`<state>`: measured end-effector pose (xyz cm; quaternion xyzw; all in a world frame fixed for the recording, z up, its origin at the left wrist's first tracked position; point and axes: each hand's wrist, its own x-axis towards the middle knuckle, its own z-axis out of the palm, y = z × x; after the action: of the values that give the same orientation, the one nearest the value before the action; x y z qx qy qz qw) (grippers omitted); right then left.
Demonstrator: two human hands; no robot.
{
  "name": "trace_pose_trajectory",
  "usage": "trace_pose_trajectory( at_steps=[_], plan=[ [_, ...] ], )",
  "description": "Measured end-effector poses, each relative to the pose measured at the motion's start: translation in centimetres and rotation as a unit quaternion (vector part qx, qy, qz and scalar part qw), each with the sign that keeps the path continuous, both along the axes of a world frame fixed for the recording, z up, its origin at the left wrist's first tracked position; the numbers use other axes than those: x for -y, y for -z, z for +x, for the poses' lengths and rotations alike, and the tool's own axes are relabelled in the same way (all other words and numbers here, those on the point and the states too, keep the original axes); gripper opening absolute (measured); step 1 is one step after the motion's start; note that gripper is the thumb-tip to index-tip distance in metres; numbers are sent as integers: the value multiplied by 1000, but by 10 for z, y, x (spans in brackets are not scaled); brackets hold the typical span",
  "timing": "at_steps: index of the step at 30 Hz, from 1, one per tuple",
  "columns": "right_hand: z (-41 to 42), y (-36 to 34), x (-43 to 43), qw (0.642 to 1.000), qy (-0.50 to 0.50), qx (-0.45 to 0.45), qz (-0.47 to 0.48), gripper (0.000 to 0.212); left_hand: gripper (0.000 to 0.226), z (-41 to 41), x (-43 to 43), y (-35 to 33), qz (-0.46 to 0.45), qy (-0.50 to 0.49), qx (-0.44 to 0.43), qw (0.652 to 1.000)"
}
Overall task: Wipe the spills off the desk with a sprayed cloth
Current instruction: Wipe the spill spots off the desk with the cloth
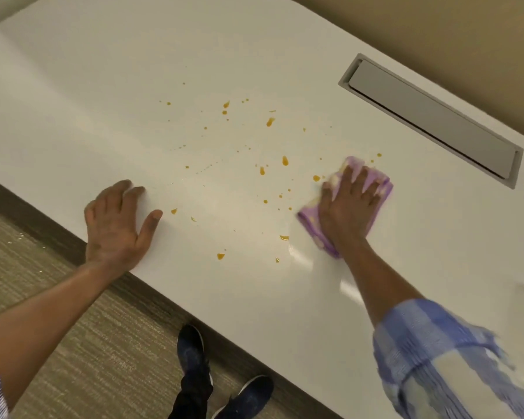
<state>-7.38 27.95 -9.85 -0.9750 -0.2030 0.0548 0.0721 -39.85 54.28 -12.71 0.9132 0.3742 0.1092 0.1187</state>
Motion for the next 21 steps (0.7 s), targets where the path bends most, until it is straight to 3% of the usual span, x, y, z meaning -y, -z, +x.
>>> trace_pose_trajectory(
  at_steps=[3, 8, 12, 17, 19, 21],
  plan=[
    [-48, 7, -11, 991, -131, 1, -12, 71, 63, 1, 1, 0, 3, -1, -4, 1000],
    [-95, 14, 65, 953, -301, -22, -9, 62, 61, 0, -1, 3, 9, -2, -5, 1000],
    [-20, 5, 69, 965, -261, 6, -36, 60, 60, 1, 0, 2, 13, -1, -9, 1000],
    [8, 3, -10, 999, -35, -8, -9, 66, 59, 1, 1, 1, 12, -5, -11, 1000],
    [-17, 5, -32, 998, -52, -15, 10, 68, 59, 1, 1, 0, 12, -6, -15, 1000],
    [-56, 9, -35, 990, -137, -4, 18, 68, 59, 2, 1, -2, 13, -5, -18, 1000]
  ],
)
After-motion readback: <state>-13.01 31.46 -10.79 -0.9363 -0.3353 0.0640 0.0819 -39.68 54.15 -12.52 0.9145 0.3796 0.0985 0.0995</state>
